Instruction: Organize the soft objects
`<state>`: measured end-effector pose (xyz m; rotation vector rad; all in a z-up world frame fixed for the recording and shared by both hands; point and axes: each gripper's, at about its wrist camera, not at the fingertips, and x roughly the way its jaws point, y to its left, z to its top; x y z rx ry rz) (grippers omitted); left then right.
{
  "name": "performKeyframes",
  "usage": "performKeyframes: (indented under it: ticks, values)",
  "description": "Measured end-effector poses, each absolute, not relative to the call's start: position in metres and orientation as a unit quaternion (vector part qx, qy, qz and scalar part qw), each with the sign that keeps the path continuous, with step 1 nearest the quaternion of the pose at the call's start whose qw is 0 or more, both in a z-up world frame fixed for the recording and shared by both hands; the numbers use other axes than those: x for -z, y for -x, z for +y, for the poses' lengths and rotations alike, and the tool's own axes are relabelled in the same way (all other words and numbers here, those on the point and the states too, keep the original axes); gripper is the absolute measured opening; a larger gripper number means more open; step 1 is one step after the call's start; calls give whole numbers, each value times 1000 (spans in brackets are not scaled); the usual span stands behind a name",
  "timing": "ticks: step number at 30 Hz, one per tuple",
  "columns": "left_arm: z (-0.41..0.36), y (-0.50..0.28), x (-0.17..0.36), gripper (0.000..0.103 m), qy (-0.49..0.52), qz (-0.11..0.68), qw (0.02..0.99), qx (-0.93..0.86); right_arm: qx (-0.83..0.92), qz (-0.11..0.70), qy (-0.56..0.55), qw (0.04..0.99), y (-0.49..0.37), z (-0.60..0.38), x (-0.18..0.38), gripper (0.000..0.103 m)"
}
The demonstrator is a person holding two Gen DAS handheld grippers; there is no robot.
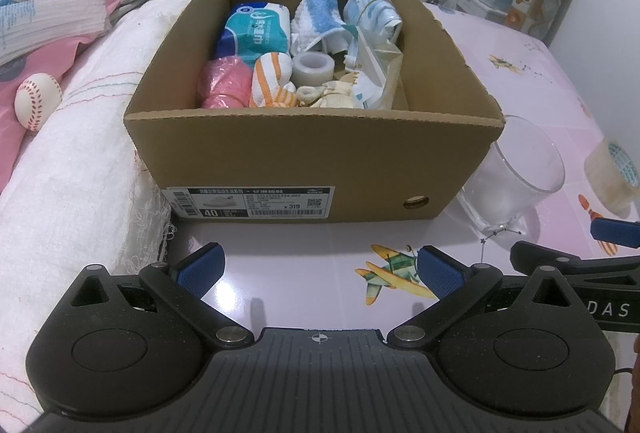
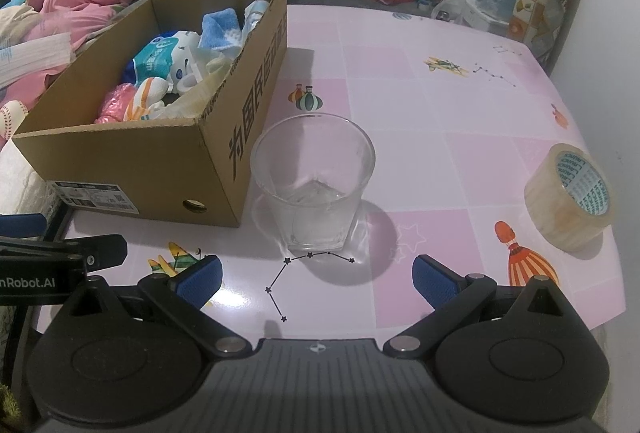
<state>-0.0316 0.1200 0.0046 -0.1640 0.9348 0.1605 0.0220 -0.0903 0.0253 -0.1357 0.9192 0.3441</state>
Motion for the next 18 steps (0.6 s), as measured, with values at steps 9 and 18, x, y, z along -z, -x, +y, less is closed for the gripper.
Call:
performKeyframes:
  ticks: [9,18]
  values:
    - [120,32,-4,103,79,449,887,-77,-164,440,65,881,-21,-91,-25,72]
    - [121,32,-4,103,80,449,887,-77,-162,438,65,882,-20,-90,-26,72]
